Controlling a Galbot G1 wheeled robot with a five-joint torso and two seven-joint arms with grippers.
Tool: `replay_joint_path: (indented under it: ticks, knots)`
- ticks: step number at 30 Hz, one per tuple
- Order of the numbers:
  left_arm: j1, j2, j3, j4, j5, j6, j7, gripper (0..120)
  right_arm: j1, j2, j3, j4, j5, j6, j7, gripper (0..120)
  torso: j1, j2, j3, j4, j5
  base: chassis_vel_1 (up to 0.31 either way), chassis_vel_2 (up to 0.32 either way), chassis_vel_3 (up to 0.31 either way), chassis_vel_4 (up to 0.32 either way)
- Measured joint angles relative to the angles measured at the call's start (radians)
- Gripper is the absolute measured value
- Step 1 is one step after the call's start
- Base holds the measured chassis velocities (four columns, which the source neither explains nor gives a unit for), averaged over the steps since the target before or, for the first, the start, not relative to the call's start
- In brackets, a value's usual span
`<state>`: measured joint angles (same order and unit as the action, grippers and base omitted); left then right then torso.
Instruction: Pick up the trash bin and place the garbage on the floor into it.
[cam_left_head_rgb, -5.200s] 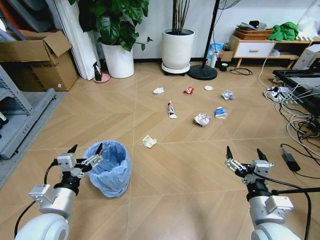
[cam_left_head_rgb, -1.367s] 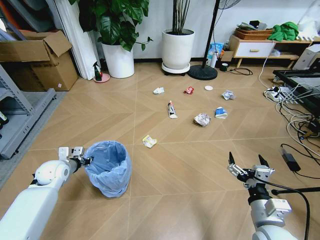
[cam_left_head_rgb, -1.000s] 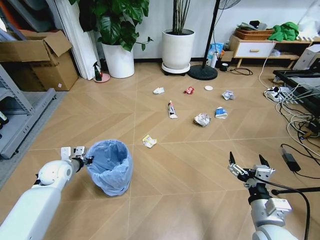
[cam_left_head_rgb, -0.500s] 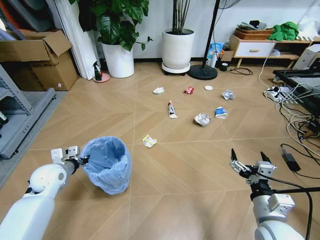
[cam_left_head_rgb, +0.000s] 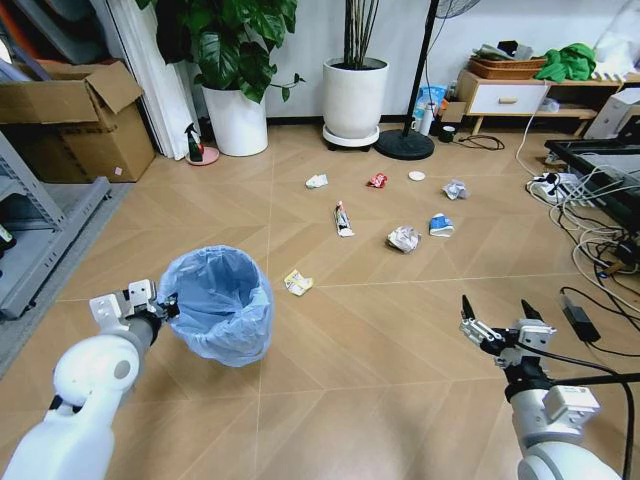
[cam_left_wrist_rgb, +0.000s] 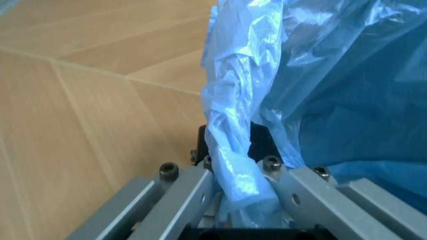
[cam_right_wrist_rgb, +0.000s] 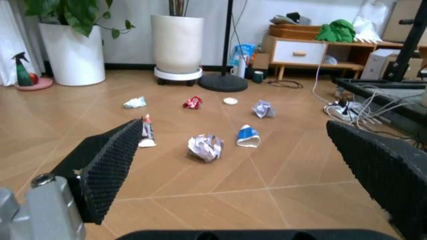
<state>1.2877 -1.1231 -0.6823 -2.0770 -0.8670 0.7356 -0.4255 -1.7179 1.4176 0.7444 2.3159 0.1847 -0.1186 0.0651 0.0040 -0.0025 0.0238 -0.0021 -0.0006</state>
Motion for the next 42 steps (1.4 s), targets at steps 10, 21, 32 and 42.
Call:
replay_joint_path:
  ticks: [10,21,32,42]
  knots:
    - [0.084,-0.033,-0.039,-0.071,0.029,-0.008,0.021,0,-0.015,-0.023,-0.003,0.008,0.000,-0.013,-0.015,100,0.000,0.000,0.000,-0.0001,0.0000,0.000,0.000,0.000,0.000]
    - [0.091,-0.040,-0.016,-0.085,0.064,-0.017,0.035,0,-0.033,-0.023,-0.014,0.012,-0.010,-0.011,-0.024,100,0.000,0.000,0.000,-0.0001,-0.0001,-0.030,0.030,0.039,-0.028]
    - [0.088,-0.040,0.009,-0.089,0.071,-0.020,0.036,0,-0.036,-0.011,-0.019,0.012,-0.025,-0.005,-0.027,100,0.000,0.000,0.000,-0.0001,-0.0003,-0.137,0.138,0.145,-0.135]
    - [0.079,-0.040,0.024,-0.086,0.076,-0.022,0.037,0,-0.033,-0.007,-0.021,0.005,-0.031,-0.002,-0.028,100,0.000,0.000,0.000,-0.0001,-0.0003,-0.099,0.105,0.094,-0.100]
